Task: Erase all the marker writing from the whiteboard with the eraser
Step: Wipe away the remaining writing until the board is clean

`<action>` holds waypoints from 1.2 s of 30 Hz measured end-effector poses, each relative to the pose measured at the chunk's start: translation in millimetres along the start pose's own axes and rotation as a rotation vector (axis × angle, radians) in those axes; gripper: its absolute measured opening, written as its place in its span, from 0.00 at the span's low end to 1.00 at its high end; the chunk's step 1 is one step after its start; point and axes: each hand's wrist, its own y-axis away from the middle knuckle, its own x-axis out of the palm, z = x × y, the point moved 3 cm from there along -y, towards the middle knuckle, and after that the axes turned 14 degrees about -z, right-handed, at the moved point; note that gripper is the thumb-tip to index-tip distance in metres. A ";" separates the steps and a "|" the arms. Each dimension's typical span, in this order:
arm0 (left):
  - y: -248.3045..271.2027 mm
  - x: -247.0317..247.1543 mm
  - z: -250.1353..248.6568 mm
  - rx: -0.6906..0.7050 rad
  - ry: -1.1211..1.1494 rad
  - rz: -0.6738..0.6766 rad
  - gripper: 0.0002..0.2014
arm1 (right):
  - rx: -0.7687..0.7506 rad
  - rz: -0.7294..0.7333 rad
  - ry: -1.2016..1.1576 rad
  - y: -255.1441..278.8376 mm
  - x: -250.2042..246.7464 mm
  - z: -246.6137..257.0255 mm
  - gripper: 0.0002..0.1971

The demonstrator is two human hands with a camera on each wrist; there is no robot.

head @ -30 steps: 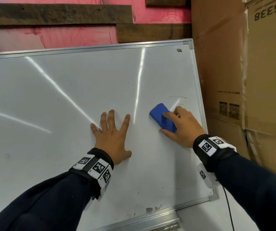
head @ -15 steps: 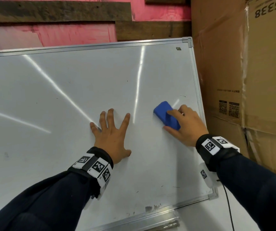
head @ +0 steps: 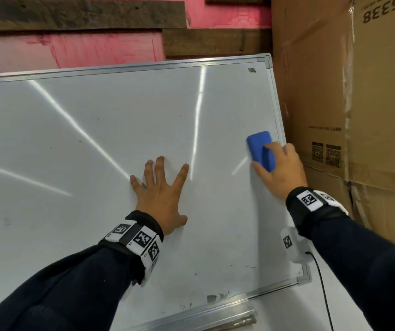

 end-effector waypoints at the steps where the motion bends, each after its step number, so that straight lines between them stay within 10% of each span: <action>1: 0.7 0.5 -0.1 -0.001 0.004 0.007 0.63 | 0.063 -0.032 -0.020 -4.6 -1.1 -3.2 0.26; 11: 40.4 19.3 -32.6 0.211 -0.060 0.085 0.68 | 0.005 0.007 0.006 22.0 2.0 -0.4 0.29; 18: 55.1 33.8 -26.5 0.133 -0.026 0.123 0.67 | -0.550 0.263 0.098 56.8 13.4 36.6 0.28; 23: 58.7 33.7 -14.0 0.124 -0.021 0.096 0.66 | -0.088 0.033 -0.012 30.8 8.1 35.1 0.25; 30: 66.2 40.4 -6.7 0.116 -0.010 0.049 0.63 | -0.687 0.350 0.048 116.9 22.4 45.5 0.26; 36: 80.4 46.9 -3.8 0.108 0.012 0.048 0.61 | -0.448 0.338 0.038 121.7 5.7 9.4 0.30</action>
